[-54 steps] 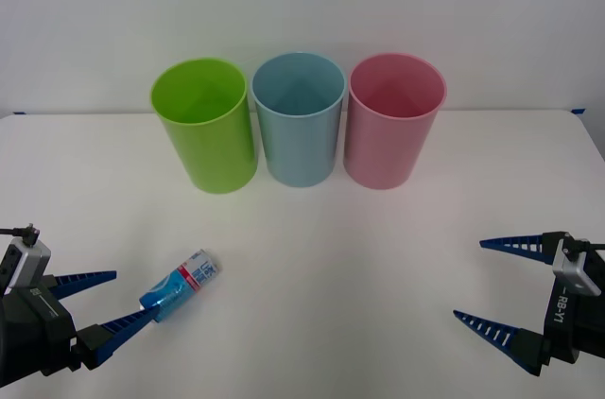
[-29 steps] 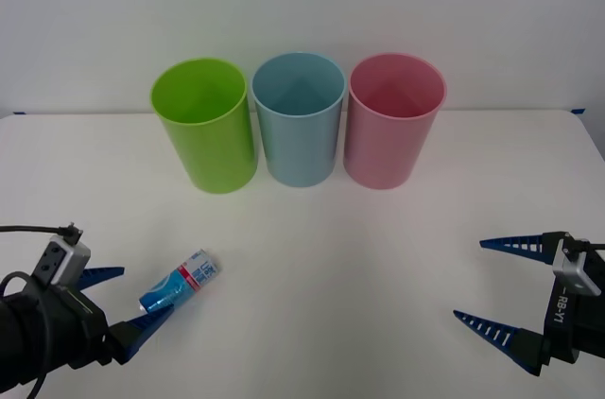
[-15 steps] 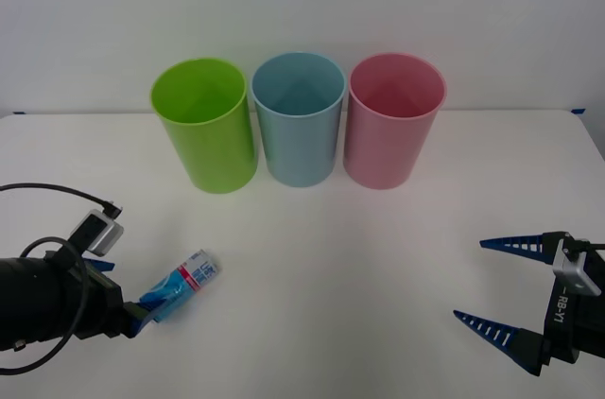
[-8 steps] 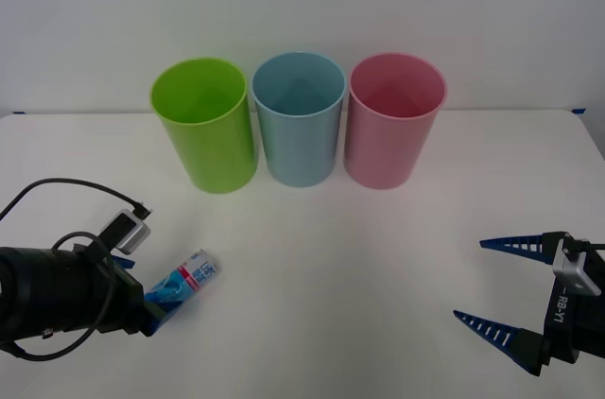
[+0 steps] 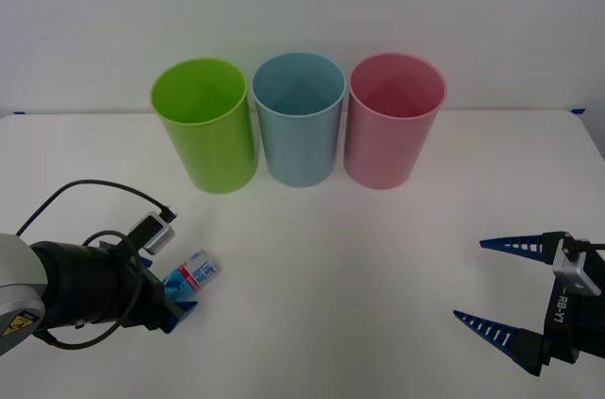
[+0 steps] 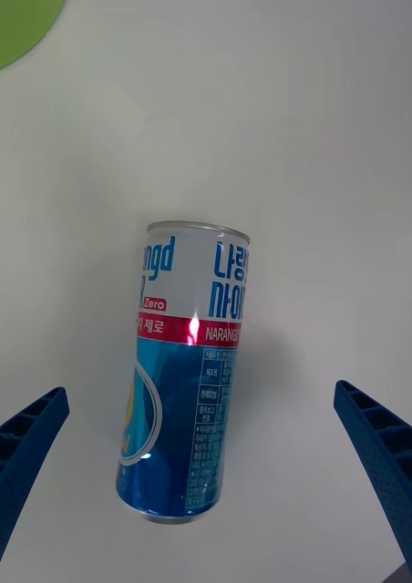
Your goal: Put cans in the blue bin and PET bottles in the pink bin and trash in the green bin.
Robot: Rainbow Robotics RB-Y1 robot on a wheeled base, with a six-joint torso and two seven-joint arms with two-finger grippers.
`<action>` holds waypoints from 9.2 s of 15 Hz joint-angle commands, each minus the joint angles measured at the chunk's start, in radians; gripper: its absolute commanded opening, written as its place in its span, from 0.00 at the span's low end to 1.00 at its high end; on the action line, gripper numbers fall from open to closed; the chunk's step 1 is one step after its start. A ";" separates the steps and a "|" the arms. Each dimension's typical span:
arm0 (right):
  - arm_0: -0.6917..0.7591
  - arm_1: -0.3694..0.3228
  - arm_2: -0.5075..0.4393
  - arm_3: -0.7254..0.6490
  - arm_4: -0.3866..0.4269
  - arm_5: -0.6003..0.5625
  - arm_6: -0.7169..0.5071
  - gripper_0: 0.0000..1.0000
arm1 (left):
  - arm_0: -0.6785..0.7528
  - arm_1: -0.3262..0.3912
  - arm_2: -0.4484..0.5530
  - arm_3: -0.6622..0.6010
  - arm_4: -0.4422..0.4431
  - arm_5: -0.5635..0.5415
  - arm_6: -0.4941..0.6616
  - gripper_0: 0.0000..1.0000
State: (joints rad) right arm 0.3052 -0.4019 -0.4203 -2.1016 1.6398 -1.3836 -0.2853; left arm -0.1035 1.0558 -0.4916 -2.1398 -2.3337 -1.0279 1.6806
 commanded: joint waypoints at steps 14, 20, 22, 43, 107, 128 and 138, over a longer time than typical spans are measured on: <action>0.000 0.000 0.000 0.000 0.000 0.000 0.000 1.00 | -0.101 -0.151 -0.108 0.161 -0.099 -0.050 -0.002 1.00; 0.000 0.000 0.000 0.000 0.000 0.000 0.000 1.00 | -0.116 -0.194 -0.125 0.210 -0.142 -0.043 -0.004 1.00; 0.000 0.000 0.000 0.000 0.000 0.000 0.000 1.00 | -0.127 -0.207 -0.125 0.227 -0.147 -0.043 -0.005 1.00; 0.000 0.000 0.000 0.000 0.000 0.000 0.000 1.00 | -0.145 -0.148 -0.159 0.186 -0.148 -0.001 -0.048 0.00; 0.000 0.000 0.000 0.000 0.000 0.000 0.000 1.00 | -0.688 -0.482 -0.062 0.796 0.892 0.894 -0.849 0.00; 0.000 0.000 0.000 0.000 0.000 0.000 0.000 1.00 | -0.690 -0.484 -0.067 0.796 0.867 0.879 -0.869 1.00; 0.000 0.000 0.000 0.000 0.000 0.000 0.000 1.00 | -0.682 -0.470 0.051 0.695 0.906 0.795 -0.880 1.00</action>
State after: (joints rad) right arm 0.3053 -0.4019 -0.4203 -2.1015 1.6398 -1.3836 -0.2853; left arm -0.7908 0.5814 -0.4560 -1.4332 -1.4358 -0.2207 0.8008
